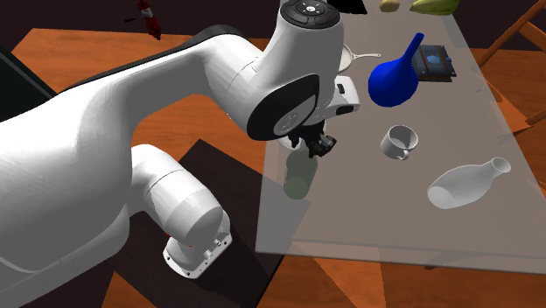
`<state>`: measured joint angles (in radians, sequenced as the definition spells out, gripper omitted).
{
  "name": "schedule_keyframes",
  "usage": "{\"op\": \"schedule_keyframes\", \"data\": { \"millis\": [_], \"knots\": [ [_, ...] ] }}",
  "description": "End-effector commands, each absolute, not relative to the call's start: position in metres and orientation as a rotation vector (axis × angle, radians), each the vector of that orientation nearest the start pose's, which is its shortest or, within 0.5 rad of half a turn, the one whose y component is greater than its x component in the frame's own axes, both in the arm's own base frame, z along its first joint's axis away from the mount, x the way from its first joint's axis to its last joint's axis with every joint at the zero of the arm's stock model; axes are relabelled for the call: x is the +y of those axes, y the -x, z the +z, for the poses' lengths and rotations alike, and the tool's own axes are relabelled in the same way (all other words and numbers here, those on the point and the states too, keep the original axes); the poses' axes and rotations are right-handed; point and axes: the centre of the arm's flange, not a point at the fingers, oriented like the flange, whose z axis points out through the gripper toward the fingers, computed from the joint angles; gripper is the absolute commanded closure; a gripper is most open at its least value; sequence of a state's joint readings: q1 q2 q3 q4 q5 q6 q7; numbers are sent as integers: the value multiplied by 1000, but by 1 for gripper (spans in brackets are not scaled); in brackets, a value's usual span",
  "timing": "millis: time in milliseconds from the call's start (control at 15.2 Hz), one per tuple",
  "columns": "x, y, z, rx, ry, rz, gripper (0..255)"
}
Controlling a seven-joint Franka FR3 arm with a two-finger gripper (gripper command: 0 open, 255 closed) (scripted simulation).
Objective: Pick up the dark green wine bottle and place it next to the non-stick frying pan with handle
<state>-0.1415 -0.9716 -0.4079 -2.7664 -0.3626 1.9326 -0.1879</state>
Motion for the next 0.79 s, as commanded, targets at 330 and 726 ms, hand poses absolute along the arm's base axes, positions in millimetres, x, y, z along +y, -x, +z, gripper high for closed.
{"op": "schedule_keyframes", "data": {
  "millis": [330, 726],
  "knots": [
    [-171, -241, 457, 157, 3176, -166, 255],
    [-171, -241, 479, 157, 3176, -166, 255]
  ]
}}
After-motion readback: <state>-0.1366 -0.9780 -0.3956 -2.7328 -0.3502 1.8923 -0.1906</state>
